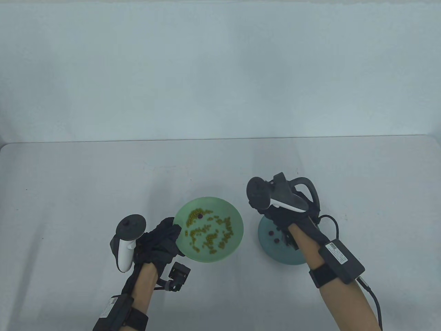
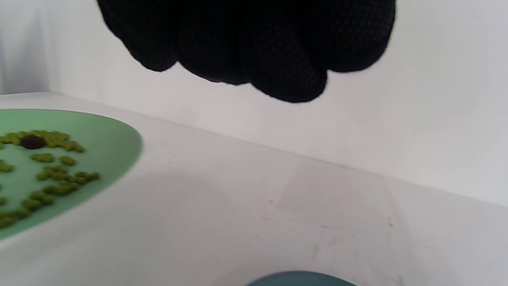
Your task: Pick cranberries with hand pinch into plate
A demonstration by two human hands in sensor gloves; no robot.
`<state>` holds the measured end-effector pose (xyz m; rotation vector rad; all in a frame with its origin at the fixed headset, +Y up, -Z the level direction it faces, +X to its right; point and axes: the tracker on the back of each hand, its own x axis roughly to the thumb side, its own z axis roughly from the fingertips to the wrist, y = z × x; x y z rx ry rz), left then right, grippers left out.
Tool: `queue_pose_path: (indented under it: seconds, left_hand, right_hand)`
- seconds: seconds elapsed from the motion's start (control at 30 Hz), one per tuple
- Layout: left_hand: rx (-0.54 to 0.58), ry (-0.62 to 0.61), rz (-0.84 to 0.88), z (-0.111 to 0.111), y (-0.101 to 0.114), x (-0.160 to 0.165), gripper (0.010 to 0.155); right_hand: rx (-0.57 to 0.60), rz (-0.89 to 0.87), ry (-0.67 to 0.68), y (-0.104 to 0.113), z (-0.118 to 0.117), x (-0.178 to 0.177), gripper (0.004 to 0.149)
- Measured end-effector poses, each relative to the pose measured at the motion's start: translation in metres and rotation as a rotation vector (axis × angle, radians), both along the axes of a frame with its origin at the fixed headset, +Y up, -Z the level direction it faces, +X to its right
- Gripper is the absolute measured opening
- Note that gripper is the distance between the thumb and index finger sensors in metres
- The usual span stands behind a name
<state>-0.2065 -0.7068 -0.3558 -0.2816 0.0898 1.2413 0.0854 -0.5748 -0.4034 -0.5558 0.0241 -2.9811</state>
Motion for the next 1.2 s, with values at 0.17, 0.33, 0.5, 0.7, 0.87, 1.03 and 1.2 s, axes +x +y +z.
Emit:
queue_pose_path:
  seconds: [0.17, 0.33, 0.5, 0.7, 0.87, 1.03, 1.2]
  left_hand:
    - [0.001, -0.009, -0.008, 0.0, 0.0, 0.003, 0.053]
    - [0.005, -0.012, -0.001, 0.0, -0.001, 0.004, 0.053]
    - [0.009, -0.012, 0.002, 0.0, -0.001, 0.004, 0.053]
    - [0.011, -0.021, 0.002, 0.0, -0.001, 0.006, 0.053]
    - [0.014, -0.02, 0.002, 0.0, -0.001, 0.005, 0.053]
    - [0.01, -0.015, 0.0, 0.0, -0.001, 0.004, 0.054]
    - [0.011, -0.019, 0.003, 0.0, 0.0, 0.005, 0.053]
  right_hand:
    - [-0.005, 0.018, 0.086, -0.003, 0.005, -0.041, 0.052]
    - [-0.033, 0.046, 0.154, -0.015, 0.009, -0.073, 0.052]
    - [-0.059, 0.086, 0.196, -0.033, 0.013, -0.094, 0.053]
    - [-0.088, 0.119, 0.201, -0.047, 0.012, -0.104, 0.052]
    - [-0.088, 0.141, 0.195, -0.053, 0.01, -0.106, 0.053]
    - [-0.153, 0.136, 0.223, -0.049, 0.011, -0.106, 0.049]
    - [-0.088, 0.067, 0.207, -0.036, 0.012, -0.104, 0.045]
